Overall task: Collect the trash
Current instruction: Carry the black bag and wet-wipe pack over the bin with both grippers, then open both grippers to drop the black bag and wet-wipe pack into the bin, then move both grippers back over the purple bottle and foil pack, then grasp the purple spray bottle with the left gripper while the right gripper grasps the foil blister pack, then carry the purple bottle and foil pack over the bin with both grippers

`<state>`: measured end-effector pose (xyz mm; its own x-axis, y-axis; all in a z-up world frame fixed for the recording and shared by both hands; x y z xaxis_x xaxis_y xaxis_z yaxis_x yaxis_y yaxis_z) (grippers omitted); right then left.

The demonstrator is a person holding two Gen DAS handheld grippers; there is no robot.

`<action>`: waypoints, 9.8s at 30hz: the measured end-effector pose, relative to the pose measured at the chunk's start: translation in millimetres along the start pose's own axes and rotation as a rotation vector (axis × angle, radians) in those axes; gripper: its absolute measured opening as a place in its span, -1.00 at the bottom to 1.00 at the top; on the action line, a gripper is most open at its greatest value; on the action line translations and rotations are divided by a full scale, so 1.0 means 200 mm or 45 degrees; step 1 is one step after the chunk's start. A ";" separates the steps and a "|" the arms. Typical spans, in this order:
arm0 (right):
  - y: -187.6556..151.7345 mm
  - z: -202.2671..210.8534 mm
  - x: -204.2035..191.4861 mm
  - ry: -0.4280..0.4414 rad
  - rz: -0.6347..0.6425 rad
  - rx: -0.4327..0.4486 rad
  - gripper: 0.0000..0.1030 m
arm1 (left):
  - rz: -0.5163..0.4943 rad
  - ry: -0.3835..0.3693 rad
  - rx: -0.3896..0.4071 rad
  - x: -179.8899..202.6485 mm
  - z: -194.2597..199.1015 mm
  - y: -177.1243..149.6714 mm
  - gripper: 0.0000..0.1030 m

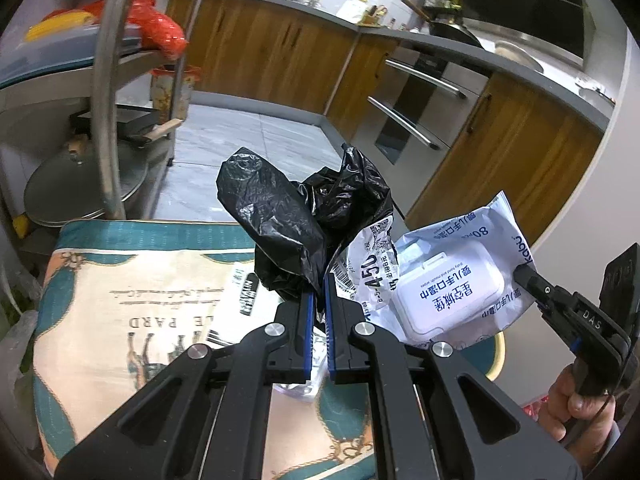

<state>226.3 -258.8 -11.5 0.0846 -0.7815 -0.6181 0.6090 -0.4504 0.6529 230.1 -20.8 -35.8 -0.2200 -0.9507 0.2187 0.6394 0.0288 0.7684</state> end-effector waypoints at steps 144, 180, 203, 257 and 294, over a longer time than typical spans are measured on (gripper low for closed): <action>-0.39 -0.46 0.10 -0.146 -0.008 -0.370 0.51 | -0.430 0.066 -0.386 -0.20 -0.37 -0.52 0.59; -0.84 -0.91 -0.05 -0.323 0.028 -0.697 0.57 | -0.414 0.043 -0.523 -0.35 -0.19 -0.74 -0.38; -1.01 -1.03 -0.16 -0.474 0.578 -0.622 0.65 | -0.236 0.082 -0.547 -0.53 -0.16 -0.76 -0.38; -0.37 -0.22 0.19 -0.355 0.200 -0.290 0.36 | -0.317 -0.265 -0.332 0.25 -0.23 -0.34 -0.38; -0.31 0.00 0.91 -0.632 0.072 -0.280 0.37 | -0.580 -0.414 -0.502 1.15 -0.83 -0.44 -0.38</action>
<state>203.6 -372.9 -163.9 -0.2284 -0.9357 -0.2690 0.7691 -0.3429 0.5393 246.5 -293.2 -153.3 -0.7011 -0.6987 0.1422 0.6376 -0.5250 0.5638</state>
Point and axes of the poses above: each gripper's, at about its wrist camera, not at the fingertips, and z roughly against the way its jaws point, x to its right, y to its top, the point moved 8 cm from there along -z, roughly the way its jaws point, and after that the axes turned 10 degrees about -z, right-handed, at the moved point
